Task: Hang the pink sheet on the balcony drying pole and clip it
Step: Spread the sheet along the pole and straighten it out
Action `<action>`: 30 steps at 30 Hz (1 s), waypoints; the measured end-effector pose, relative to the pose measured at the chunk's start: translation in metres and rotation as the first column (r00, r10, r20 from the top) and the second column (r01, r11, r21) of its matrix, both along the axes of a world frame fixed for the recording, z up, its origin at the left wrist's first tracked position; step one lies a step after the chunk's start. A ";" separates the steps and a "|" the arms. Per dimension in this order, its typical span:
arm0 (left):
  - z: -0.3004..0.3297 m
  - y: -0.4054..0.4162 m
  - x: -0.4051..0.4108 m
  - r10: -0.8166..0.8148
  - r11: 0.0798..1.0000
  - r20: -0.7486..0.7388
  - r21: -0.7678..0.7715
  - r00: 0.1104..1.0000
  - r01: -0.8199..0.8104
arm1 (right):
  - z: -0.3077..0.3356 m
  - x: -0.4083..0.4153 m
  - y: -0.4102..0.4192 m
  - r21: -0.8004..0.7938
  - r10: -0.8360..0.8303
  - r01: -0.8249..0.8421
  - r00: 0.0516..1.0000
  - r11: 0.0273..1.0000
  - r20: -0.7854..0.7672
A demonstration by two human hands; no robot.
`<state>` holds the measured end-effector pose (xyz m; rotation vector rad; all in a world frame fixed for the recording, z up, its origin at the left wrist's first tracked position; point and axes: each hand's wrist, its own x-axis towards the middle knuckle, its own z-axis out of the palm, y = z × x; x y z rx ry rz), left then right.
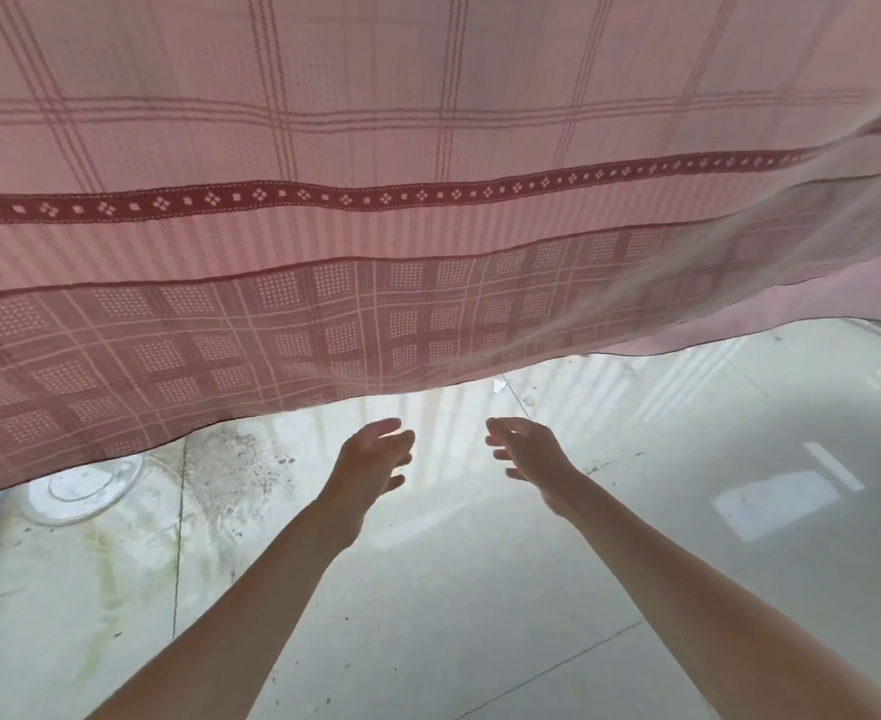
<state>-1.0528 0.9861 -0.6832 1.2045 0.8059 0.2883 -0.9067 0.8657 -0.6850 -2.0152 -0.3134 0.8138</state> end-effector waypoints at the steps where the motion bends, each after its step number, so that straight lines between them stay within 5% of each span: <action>1: 0.000 -0.005 0.001 -0.090 0.969 -0.083 0.224 0.992 0.107 | 0.005 0.004 -0.012 -0.132 0.077 -0.054 0.982 0.990 0.173; 3: -0.001 -0.014 0.002 -0.193 0.736 -0.197 0.619 0.961 0.275 | 0.015 0.013 -0.036 -0.339 0.243 -0.105 0.886 0.935 0.396; 5: -0.001 -0.021 0.003 -0.247 0.473 -0.254 0.811 0.935 0.345 | 0.025 0.022 -0.059 -0.466 0.364 -0.106 0.780 0.879 0.509; 9: 0.008 -0.028 0.019 -0.183 -0.003 -0.373 0.926 0.910 0.379 | 0.036 0.046 -0.095 -0.605 0.471 -0.019 0.647 0.796 0.600; 11: 0.006 -0.032 0.031 -0.125 -0.161 -0.377 0.920 0.918 0.356 | 0.035 0.063 -0.108 -0.630 0.492 0.005 0.619 0.777 0.611; 22: -0.009 -0.104 0.187 0.064 -0.347 -0.398 0.851 0.915 0.394 | 0.015 0.238 -0.168 -0.393 0.321 -0.077 0.727 0.916 0.607; 27: 0.015 -0.141 0.289 0.223 -0.263 -0.336 0.883 0.915 0.389 | 0.018 0.331 -0.178 -0.168 0.174 -0.090 0.785 0.982 0.595; 30: 0.018 -0.146 0.332 0.334 -0.298 -0.328 0.852 0.884 0.429 | 0.020 0.382 -0.164 -0.033 0.087 -0.082 0.856 0.996 0.510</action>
